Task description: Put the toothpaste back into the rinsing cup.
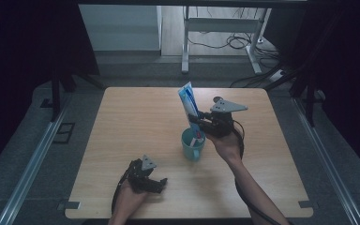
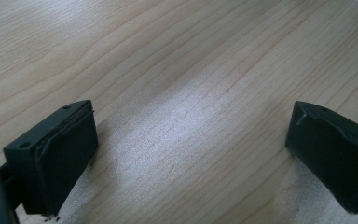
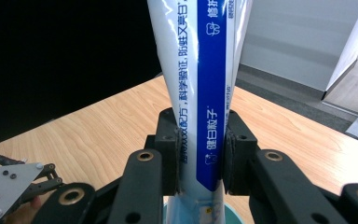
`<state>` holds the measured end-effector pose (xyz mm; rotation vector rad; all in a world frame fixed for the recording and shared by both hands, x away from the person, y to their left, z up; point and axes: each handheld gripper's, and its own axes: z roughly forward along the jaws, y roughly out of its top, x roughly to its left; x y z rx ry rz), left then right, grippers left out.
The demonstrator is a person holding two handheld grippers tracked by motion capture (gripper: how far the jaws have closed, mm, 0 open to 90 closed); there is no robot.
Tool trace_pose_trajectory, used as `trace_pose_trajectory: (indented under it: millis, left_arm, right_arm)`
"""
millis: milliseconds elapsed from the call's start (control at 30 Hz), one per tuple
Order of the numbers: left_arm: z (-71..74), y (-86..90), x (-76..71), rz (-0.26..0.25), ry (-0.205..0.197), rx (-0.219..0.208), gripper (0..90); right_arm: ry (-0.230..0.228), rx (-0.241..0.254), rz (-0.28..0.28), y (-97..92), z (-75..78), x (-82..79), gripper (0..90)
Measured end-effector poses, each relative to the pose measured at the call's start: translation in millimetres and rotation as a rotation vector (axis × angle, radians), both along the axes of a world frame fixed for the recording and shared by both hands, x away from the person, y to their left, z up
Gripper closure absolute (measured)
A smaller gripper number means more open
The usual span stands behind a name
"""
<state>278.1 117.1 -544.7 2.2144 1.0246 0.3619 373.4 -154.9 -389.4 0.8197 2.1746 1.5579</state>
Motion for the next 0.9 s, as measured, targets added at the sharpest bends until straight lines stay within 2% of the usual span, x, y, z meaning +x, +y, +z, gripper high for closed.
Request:
trace_pose_trajectory:
  millis: [367,900]
  left_arm:
    - [0.2,0.2,0.0,-0.006,0.001,0.002,2.5]
    - [0.3,0.2,-0.2,-0.007,0.003,0.003,2.5]
  right_arm:
    - [-0.005,-0.003,0.007,3.6,-14.2,1.4,71.6]
    - [0.019,-0.025,0.000,5.4,-41.1,2.8,71.6]
